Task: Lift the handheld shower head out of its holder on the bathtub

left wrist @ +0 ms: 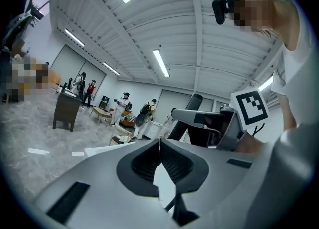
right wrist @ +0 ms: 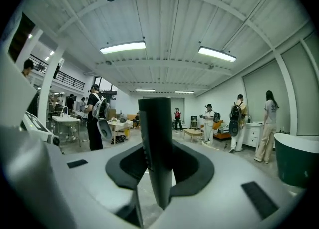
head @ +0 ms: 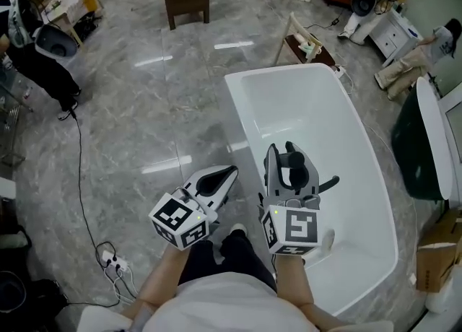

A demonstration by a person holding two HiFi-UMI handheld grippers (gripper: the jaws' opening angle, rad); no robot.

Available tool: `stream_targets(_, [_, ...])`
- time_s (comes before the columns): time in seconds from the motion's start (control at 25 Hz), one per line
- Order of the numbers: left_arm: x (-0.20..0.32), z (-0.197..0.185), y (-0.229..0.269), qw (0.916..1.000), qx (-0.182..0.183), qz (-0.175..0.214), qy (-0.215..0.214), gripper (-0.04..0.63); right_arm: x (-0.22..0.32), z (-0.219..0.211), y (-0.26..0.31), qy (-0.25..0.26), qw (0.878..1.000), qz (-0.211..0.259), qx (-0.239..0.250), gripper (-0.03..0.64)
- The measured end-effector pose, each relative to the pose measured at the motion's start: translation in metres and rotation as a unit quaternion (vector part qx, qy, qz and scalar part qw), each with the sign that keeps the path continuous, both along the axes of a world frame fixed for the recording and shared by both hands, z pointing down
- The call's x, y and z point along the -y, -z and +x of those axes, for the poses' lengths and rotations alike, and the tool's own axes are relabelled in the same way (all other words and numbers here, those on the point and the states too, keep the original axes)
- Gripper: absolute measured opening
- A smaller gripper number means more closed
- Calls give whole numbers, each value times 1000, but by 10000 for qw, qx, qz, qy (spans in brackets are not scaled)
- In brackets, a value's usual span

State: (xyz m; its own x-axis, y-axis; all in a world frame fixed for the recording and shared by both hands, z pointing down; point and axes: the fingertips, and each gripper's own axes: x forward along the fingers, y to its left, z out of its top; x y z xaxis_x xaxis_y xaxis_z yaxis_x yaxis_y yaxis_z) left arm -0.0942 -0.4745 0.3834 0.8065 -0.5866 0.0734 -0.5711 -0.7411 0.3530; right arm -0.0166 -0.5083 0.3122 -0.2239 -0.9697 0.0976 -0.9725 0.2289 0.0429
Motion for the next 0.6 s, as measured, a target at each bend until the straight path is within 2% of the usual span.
stream_targets(0.28, [-5,-88,3,9966,128,31,814,12,-9,-98,2,914,9957,-57,140,124])
stream_targets(0.44, [-14,-140,-3,9914,192,25,1293,12,-20,-155,-14,1482,9880,-263,331,124])
stream_targets(0.6, [-22,-174,-2,9863,235,18,1634,12,-28,-194,-20,1869,9800,-428,524,124])
